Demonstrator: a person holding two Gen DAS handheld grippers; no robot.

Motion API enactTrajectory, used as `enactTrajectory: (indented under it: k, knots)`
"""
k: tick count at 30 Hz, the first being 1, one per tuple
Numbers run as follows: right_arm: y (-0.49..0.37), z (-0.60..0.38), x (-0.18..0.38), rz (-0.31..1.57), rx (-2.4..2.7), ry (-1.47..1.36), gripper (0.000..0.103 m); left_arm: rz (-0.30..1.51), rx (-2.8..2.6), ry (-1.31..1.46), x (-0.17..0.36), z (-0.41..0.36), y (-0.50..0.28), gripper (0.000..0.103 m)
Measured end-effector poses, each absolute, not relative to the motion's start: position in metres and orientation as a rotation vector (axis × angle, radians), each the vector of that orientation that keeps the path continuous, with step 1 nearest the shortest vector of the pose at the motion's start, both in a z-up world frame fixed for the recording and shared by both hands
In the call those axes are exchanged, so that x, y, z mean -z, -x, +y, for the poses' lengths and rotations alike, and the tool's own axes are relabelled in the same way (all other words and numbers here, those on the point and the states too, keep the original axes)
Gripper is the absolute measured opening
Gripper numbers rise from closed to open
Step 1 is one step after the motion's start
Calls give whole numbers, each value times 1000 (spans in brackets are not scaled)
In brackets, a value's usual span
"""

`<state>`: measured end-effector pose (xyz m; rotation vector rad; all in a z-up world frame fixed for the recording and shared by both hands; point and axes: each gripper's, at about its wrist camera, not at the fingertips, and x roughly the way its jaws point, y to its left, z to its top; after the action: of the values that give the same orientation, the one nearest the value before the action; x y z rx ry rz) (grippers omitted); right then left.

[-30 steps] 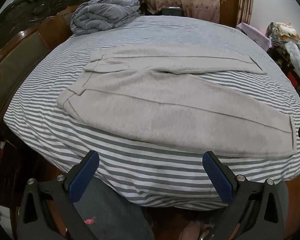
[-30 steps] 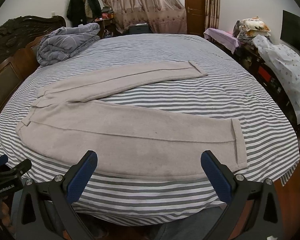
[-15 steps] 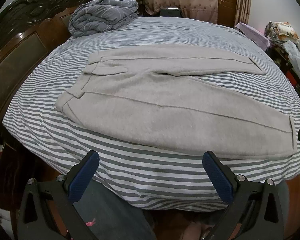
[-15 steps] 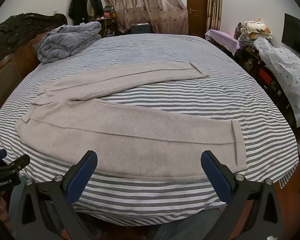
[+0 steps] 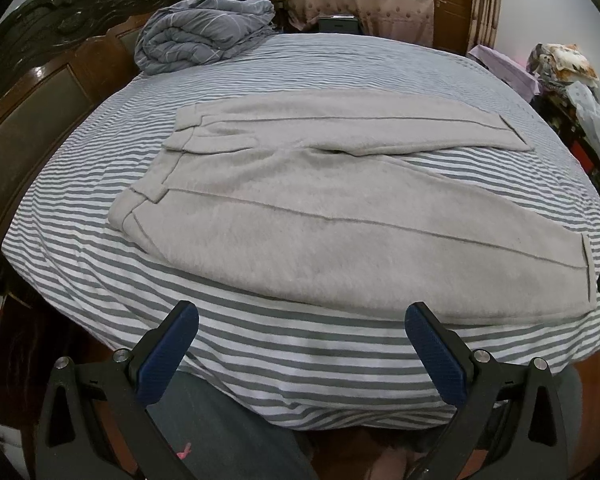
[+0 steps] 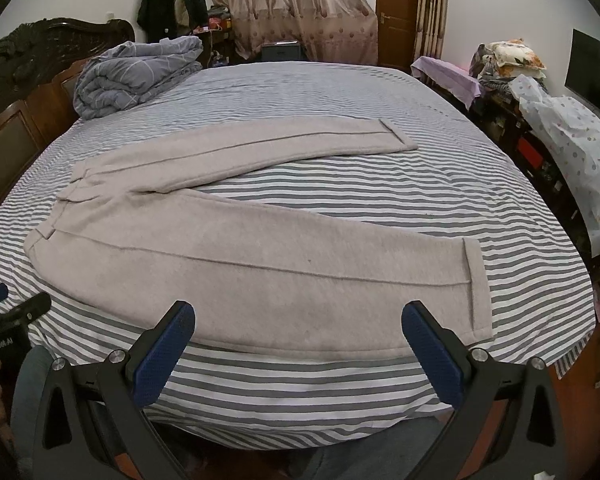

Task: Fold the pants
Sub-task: 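Move both grippers down toward the waistband end of the pants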

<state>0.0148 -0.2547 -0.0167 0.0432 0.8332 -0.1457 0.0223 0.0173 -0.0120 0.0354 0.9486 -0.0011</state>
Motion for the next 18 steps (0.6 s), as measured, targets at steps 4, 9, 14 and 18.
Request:
enactTrajectory:
  k: [4,9,14,18]
  knots:
    - [-20,-254,20,849,138,-35,102,939,-4,-42,10,25,-34,102]
    - [-32,-259,17,865,90,-58,102,934,4,-28,5,40,-57,102]
    - [-58,-255,8,883,21,10,102,939,4,24,0,65,-85,102]
    - [-83,-249,-8,874,-37,59,102,907,-18,2,-5,87,-109,102]
